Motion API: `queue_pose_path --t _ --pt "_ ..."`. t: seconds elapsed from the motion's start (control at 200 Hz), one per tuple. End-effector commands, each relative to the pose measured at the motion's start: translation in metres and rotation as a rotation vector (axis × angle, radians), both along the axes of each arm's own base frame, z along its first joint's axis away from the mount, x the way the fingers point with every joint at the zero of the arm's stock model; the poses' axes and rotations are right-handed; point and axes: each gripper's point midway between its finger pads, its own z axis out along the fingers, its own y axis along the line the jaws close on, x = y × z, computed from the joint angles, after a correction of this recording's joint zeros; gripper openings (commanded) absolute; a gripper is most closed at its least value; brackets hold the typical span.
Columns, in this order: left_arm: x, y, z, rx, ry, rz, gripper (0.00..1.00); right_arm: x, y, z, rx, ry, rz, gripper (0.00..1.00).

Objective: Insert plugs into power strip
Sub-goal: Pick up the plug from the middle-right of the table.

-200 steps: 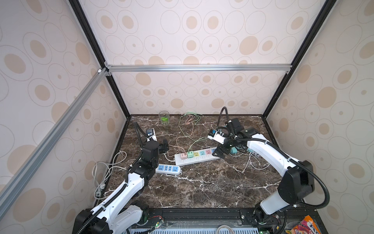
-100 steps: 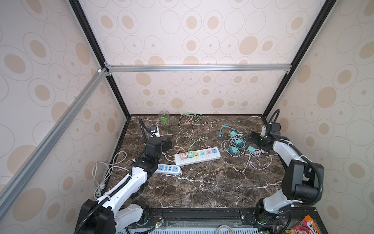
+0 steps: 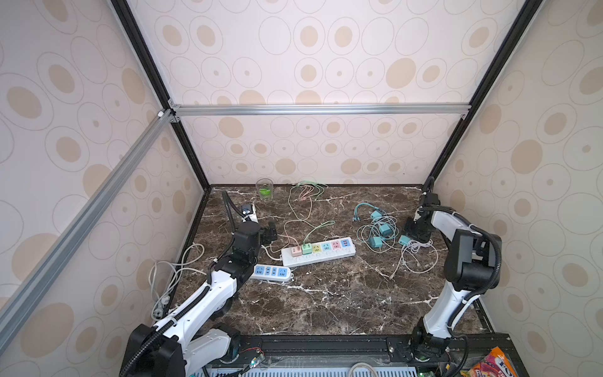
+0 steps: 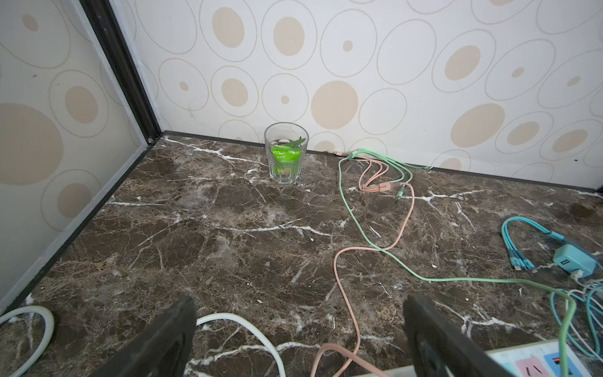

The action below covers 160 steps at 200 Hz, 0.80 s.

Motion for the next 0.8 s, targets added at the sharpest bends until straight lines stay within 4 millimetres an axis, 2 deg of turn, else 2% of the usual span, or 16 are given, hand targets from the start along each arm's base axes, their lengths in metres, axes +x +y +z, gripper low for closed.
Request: queue_pose_path --t 0.0,0.21,0.35,0.605,0.795 --pt "0.005 0.0 0.005 0.01 -0.007 0.0 0.98 -0.002 -0.003 -0.009 -0.046 0.068 0.038 0.52" --pt "0.006 -0.001 -0.004 0.022 0.018 -0.002 0.98 -0.011 0.008 -0.029 -0.05 0.144 0.108 0.53" --pt "0.006 -0.001 -0.008 0.035 0.034 -0.004 0.98 -0.011 0.017 -0.03 -0.059 0.159 0.145 0.54" --pt "0.004 0.0 -0.012 0.044 0.054 -0.005 0.99 -0.017 0.014 -0.041 -0.099 0.208 0.124 0.55" --pt "0.004 0.001 -0.012 0.05 0.057 -0.003 0.98 -0.026 0.016 -0.039 -0.111 0.211 0.115 0.57"
